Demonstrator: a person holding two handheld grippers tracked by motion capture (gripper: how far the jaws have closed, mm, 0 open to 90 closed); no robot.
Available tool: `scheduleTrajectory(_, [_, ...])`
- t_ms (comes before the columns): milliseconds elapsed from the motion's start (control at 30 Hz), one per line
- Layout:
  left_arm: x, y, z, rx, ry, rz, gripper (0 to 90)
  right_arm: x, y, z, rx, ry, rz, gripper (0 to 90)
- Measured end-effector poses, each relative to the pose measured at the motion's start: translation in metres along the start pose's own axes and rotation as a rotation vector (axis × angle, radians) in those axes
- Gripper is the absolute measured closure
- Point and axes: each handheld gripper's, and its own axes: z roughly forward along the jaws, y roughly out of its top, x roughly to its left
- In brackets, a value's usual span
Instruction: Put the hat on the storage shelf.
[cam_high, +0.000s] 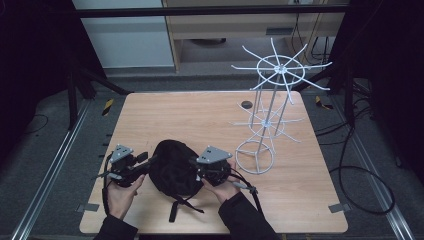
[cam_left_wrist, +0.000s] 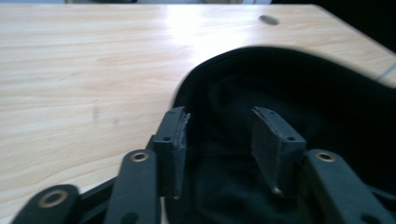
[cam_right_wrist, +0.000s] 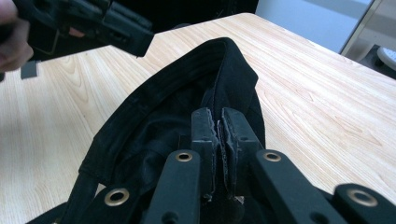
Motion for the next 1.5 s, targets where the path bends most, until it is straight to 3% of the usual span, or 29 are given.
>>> scheduleTrajectory(200, [-0.018, 0.009, 0.007, -0.022, -0.061, -0.015, 47.2, 0.006, -0.002, 0.001, -0.002, 0.012, -0.010, 83.8])
scheduleTrajectory(367, [-0.027, 0.017, 0.013, -0.028, -0.086, -0.021, 42.5, 0.008, -0.004, 0.002, 0.001, 0.021, -0.013, 83.7])
scheduleTrajectory(733, [-0.043, 0.020, 0.029, -0.013, -0.099, -0.012, 33.4, 0.014, -0.005, 0.005, 0.002, 0.055, -0.028, 83.5])
scheduleTrajectory(867, [-0.047, 0.019, 0.036, 0.004, -0.075, 0.001, 34.0, 0.017, -0.006, 0.007, 0.010, 0.070, -0.046, 83.4])
scheduleTrajectory(1067, [-0.046, 0.017, 0.039, 0.025, -0.046, -0.013, 42.8, 0.018, -0.007, 0.008, 0.017, 0.081, -0.034, 83.3])
scheduleTrajectory(1267, [-0.047, 0.015, 0.040, 0.034, -0.031, -0.022, 41.9, 0.020, -0.008, 0.010, 0.014, 0.080, -0.044, 83.4])
scheduleTrajectory(1367, [-0.048, 0.014, 0.041, 0.043, -0.032, -0.024, 43.3, 0.020, -0.008, 0.010, 0.019, 0.084, -0.045, 83.5])
scheduleTrajectory(1500, [-0.049, 0.012, 0.043, 0.061, -0.044, -0.044, 51.7, 0.022, -0.008, 0.011, 0.023, 0.092, -0.051, 83.4])
